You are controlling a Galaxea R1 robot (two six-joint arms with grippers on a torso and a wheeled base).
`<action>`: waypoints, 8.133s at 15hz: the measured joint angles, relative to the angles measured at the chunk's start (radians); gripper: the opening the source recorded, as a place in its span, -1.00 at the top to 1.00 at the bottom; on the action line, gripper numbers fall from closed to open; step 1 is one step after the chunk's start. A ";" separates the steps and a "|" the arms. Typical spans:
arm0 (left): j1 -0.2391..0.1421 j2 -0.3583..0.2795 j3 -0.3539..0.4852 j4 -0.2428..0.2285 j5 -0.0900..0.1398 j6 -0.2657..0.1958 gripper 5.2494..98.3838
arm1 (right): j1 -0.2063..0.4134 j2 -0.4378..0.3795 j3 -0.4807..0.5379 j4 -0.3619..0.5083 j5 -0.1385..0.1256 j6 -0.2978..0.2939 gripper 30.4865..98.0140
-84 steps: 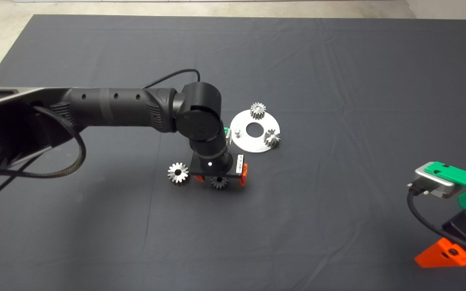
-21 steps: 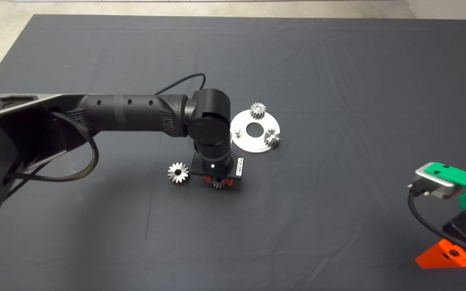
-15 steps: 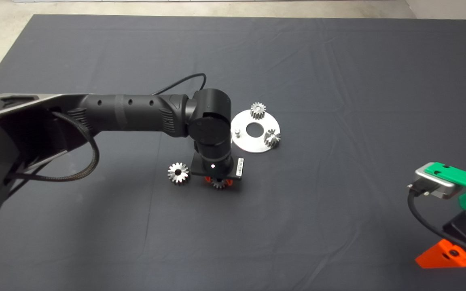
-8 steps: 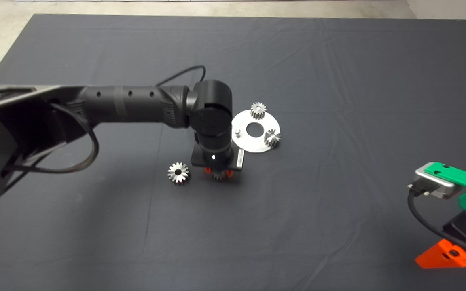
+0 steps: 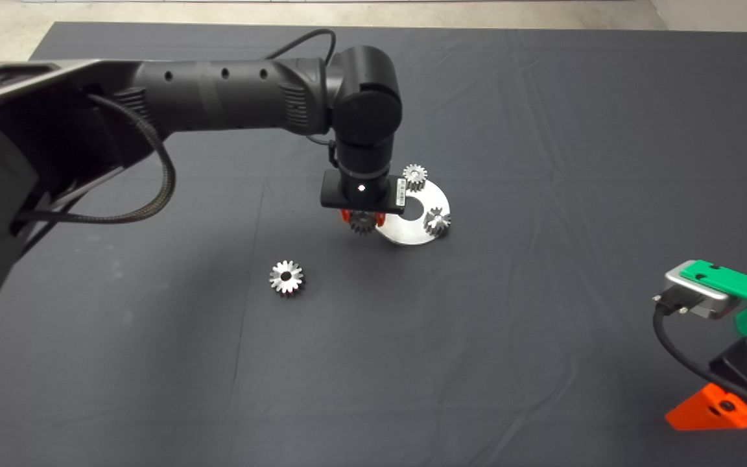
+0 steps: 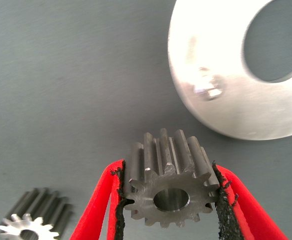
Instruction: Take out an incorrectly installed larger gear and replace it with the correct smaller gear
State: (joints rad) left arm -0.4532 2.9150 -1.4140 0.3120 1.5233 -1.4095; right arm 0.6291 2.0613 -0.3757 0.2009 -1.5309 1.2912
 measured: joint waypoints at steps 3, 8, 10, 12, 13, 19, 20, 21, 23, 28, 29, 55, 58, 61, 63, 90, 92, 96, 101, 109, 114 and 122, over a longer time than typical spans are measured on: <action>-0.004 0.008 -0.032 -0.008 -0.004 0.012 0.34 | 0.000 -0.002 0.000 0.000 -0.002 0.000 -0.99; -0.034 0.004 -0.065 -0.014 -0.027 0.013 0.35 | 0.000 0.003 0.000 0.000 -0.002 0.000 -0.99; -0.033 0.008 -0.085 -0.017 -0.070 0.013 0.35 | 0.000 0.005 0.000 0.000 -0.002 0.000 -0.99; -0.033 0.008 -0.107 -0.034 -0.092 0.013 0.35 | 0.000 0.006 0.000 0.000 -0.002 0.000 -0.99; -0.033 0.008 -0.119 -0.044 -0.099 0.013 0.35 | 0.000 0.006 0.000 0.000 -0.002 0.000 -0.99; -0.033 0.011 -0.176 -0.064 -0.111 0.011 0.35 | 0.000 0.006 0.000 0.000 -0.002 0.002 -0.99; -0.033 0.013 -0.189 -0.069 -0.111 0.012 0.35 | 0.000 0.006 0.000 0.000 -0.002 0.004 -0.99; -0.033 0.014 -0.206 -0.077 -0.111 0.012 0.35 | 0.000 0.006 0.000 0.000 -0.002 0.004 -0.99; -0.033 0.013 -0.239 -0.091 -0.111 0.013 0.35 | 0.000 0.006 0.000 0.000 -0.002 0.004 -0.99; -0.033 0.015 -0.266 -0.152 -0.111 0.013 0.35 | 0.000 0.014 0.000 0.000 -0.001 0.005 -0.99; -0.033 0.016 -0.269 -0.152 -0.111 0.014 0.35 | 0.000 0.015 0.000 0.000 -0.002 0.005 -0.99; -0.033 0.027 -0.304 -0.264 -0.171 0.264 0.35 | 0.000 0.064 0.000 0.000 -0.001 0.008 -0.99; -0.033 0.027 -0.318 -0.265 -0.193 0.267 0.35 | 0.000 0.064 0.000 0.000 0.000 0.008 -0.99; -0.032 0.027 -0.320 -0.266 -0.220 0.258 0.35 | 0.000 0.064 0.000 0.000 -0.001 0.008 -0.99; -0.032 0.028 -0.331 -0.268 -0.226 0.251 0.35 | 0.000 0.064 0.000 0.000 -0.001 0.008 -0.99; -0.024 0.035 -0.311 -0.267 -0.215 0.214 0.35 | 0.000 0.061 0.000 0.000 -0.001 0.008 -0.99; -0.024 0.035 -0.300 -0.267 -0.215 0.214 0.35 | 0.000 0.061 0.000 0.000 -0.001 0.008 -0.99; -0.023 0.035 -0.297 -0.267 -0.215 0.214 0.35 | 0.000 0.061 0.000 0.000 -0.001 0.008 -0.99; -0.009 0.035 -0.297 -0.263 -0.215 0.214 0.35 | 0.000 0.061 0.000 0.000 -0.001 0.008 -0.99; -0.005 0.035 -0.297 -0.255 -0.215 0.214 0.35 | 0.000 0.061 0.000 0.000 -0.001 0.008 -0.99; -0.005 0.035 -0.294 -0.207 -0.215 0.214 0.35 | 0.000 0.061 0.000 0.000 -0.001 0.008 -0.99; -0.004 0.036 -0.279 -0.174 -0.215 0.213 0.35 | 0.000 0.064 0.000 0.000 -0.001 0.008 -0.99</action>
State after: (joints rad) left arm -0.4574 2.9509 -1.6928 0.1377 1.3083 -1.1966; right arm 0.6288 2.1253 -0.3757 0.2006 -1.5317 1.2989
